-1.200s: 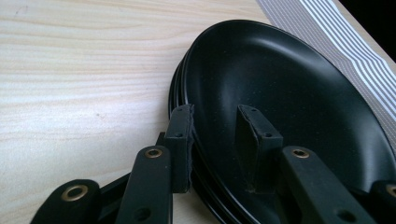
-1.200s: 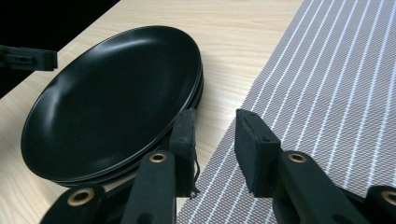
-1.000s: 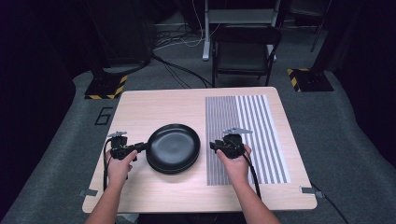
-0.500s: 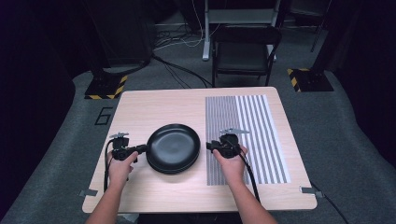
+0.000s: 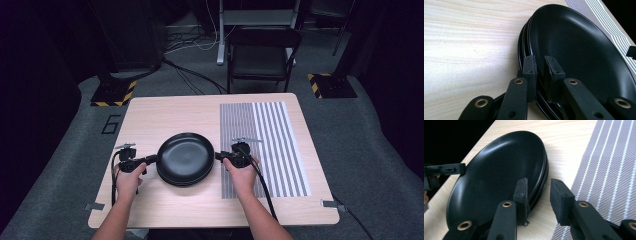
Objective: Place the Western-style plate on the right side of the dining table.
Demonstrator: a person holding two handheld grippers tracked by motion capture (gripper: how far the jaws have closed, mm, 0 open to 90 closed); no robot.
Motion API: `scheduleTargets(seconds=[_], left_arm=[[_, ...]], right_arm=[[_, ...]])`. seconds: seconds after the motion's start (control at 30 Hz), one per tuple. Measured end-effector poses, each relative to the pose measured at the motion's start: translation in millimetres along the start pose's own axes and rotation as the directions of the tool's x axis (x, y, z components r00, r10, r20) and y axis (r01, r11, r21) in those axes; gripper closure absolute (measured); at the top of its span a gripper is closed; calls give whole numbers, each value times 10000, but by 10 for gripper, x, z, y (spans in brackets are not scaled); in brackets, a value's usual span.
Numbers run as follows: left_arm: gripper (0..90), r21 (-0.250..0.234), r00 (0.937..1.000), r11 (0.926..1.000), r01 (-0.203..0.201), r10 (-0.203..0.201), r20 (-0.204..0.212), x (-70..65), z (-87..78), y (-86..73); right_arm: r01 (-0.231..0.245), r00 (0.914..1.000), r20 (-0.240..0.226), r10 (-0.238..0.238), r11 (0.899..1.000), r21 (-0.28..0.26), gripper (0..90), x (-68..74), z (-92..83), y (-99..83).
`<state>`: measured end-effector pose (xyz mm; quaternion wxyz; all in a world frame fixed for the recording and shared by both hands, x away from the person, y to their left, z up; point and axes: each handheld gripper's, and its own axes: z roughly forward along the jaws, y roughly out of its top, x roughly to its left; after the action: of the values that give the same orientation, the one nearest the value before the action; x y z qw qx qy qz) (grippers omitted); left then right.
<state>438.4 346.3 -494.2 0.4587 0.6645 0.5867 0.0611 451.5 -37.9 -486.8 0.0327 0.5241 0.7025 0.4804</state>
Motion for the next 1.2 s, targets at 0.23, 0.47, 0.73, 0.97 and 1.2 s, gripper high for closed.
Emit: scheduleTargets(seconds=[0.23,0.47,0.73,0.97,1.2], left_arm=[[806,74,9999,9999,-119,118,57,-12,-3,-5],[806,56,9999,9999,-93,92,83,-34,8,-14],[810,-49,9996,9997,231,-230,136,-38,12,-25],[810,-69,9998,9998,190,-190,38,-50,14,-27],[814,-85,9995,9995,315,-315,-11,-74,32,-30]], right_arm=[[-246,9995,-197,250,9995,200,692,25,76,1],[-477,9987,-170,484,9980,412,747,30,124,-1],[-1418,9890,-331,1441,9879,633,772,-32,156,-11],[-2035,9774,-439,2067,9767,686,780,-60,168,-14],[-2059,9777,-311,2078,9770,557,792,-54,145,-8]])
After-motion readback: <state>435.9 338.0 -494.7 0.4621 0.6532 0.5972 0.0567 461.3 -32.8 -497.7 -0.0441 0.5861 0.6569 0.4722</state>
